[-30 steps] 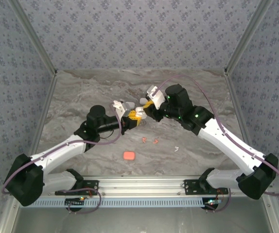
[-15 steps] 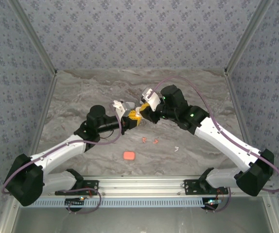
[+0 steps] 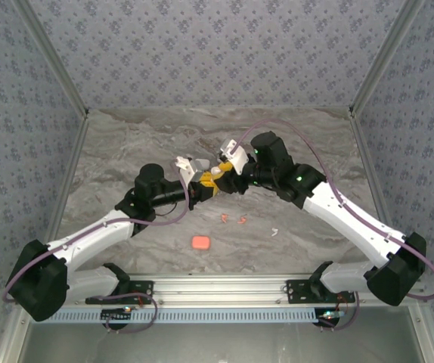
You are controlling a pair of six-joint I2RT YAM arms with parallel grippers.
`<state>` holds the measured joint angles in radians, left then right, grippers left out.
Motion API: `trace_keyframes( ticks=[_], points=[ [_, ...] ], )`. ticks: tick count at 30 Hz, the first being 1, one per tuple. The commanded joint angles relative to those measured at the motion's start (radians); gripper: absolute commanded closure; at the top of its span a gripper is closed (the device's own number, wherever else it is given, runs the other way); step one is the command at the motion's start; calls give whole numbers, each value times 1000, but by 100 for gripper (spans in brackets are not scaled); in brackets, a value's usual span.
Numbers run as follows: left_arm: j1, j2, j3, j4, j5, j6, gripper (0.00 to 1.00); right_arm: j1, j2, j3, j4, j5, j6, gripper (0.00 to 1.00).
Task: Insert wireless bluetooth earbuds into charging case
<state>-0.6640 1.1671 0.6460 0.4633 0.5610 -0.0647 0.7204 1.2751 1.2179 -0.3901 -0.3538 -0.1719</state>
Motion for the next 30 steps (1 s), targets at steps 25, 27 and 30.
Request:
trace_keyframes(
  ticks=[25, 27, 30],
  points=[
    [-6, -44, -18, 47, -104, 23, 100, -307, -112, -450, -349, 207, 568, 46],
    [-6, -40, -17, 49, -102, 23, 100, -307, -92, -493, -331, 202, 589, 47],
    [-6, -37, -16, 49, -102, 23, 100, -306, -58, -534, -297, 201, 607, 49]
  ],
)
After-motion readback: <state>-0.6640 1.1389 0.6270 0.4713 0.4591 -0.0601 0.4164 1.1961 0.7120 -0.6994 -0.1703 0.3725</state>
